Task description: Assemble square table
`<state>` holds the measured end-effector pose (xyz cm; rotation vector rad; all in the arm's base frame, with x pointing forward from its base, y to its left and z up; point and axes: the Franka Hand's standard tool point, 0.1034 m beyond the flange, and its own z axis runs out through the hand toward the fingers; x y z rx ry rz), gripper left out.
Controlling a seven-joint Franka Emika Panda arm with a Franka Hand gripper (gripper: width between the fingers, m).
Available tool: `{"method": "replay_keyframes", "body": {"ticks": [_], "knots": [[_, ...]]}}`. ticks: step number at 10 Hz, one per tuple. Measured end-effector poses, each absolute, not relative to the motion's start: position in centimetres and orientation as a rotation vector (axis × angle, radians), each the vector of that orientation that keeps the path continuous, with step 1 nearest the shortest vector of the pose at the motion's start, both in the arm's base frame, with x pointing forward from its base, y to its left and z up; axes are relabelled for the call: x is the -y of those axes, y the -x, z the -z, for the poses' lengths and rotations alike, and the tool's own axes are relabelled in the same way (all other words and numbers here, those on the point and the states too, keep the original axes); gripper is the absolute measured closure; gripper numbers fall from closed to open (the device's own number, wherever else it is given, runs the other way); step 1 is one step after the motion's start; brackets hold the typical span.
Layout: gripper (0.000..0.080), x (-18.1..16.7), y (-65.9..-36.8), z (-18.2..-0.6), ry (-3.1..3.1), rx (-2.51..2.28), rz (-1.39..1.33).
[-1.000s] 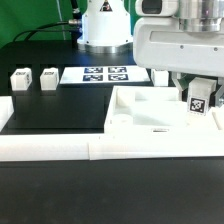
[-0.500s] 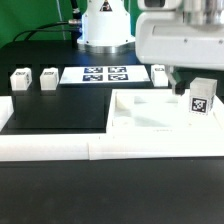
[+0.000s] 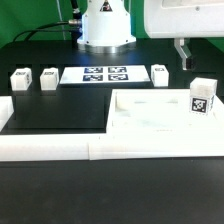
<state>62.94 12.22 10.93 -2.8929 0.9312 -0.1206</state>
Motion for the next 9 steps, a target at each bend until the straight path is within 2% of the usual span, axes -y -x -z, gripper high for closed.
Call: {"method": "replay_keyframes", "body": {"ticks": [6, 9], "knots": [[0.015, -12.2, -62.7, -10.7, 2.907, -0.892, 0.123], [0.015, -12.2, -58.7, -10.1, 2.96, -0.748, 0.076]]}}
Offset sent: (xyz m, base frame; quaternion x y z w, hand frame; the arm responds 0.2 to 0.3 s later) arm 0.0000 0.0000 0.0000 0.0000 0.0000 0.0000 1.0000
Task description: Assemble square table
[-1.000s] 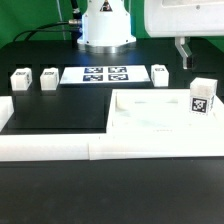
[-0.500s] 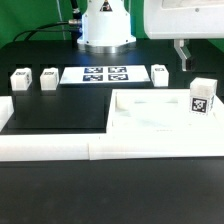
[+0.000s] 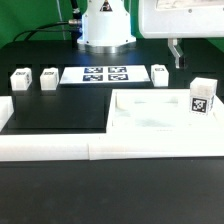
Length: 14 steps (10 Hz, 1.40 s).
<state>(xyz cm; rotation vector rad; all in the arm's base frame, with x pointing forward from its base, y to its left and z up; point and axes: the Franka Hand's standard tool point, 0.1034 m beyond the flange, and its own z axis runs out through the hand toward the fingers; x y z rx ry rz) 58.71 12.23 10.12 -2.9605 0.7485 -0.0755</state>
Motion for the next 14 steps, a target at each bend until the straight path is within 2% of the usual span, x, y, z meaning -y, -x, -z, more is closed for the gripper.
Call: {"method": "replay_keyframes", "body": {"ticks": [3, 6, 9, 13, 14], "knots": [[0.015, -11.1, -52.7, -7.8, 3.07, -0.247, 0.048], [0.015, -10.7, -52.3, -7.2, 3.097, 0.087, 0.119], [0.015, -10.7, -51.8, -7.0, 3.098, 0.096, 0.082], [0.015, -11.1, -43.7, -4.5, 3.067, 0.046, -0.496], [0.015, -11.2, -42.5, -3.9, 3.056, 0.051, -0.574]]}}
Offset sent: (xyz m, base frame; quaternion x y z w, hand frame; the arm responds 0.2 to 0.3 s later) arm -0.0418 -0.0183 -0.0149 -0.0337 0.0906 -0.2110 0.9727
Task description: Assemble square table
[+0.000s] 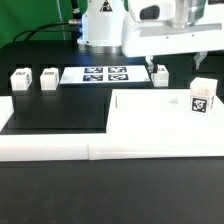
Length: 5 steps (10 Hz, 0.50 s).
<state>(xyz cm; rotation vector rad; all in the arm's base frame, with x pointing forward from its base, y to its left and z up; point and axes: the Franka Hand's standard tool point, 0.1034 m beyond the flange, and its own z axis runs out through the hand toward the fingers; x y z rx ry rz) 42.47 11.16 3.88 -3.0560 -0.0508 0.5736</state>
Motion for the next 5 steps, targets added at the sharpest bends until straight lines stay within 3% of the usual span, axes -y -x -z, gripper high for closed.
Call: {"method": "replay_keyframes", "body": {"ticks": [5], "knots": [[0.015, -10.69, -41.49, -3.78, 2.914, 0.015, -1.087]]}}
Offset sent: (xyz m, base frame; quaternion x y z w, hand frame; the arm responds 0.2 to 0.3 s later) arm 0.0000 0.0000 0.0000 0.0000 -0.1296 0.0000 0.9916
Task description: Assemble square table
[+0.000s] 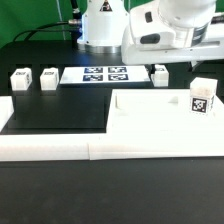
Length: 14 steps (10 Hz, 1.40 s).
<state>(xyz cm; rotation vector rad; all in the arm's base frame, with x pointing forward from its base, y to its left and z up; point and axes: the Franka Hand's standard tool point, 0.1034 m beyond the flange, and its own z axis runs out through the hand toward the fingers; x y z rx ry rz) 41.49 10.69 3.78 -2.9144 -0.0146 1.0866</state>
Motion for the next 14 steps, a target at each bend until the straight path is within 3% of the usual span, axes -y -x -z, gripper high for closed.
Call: {"method": "replay_keyframes", "body": {"ticks": [3, 9, 12, 14], "knots": [[0.015, -10.6, -40.5, -2.3, 2.837, -0.074, -1.362], [0.015, -10.2, -40.4, -2.2, 2.828, -0.089, -1.374], [0.015, -10.5, -37.3, -0.5, 2.838, -0.095, -1.387], [0.015, -10.5, -37.2, -0.4, 2.838, -0.106, -1.387]]}}
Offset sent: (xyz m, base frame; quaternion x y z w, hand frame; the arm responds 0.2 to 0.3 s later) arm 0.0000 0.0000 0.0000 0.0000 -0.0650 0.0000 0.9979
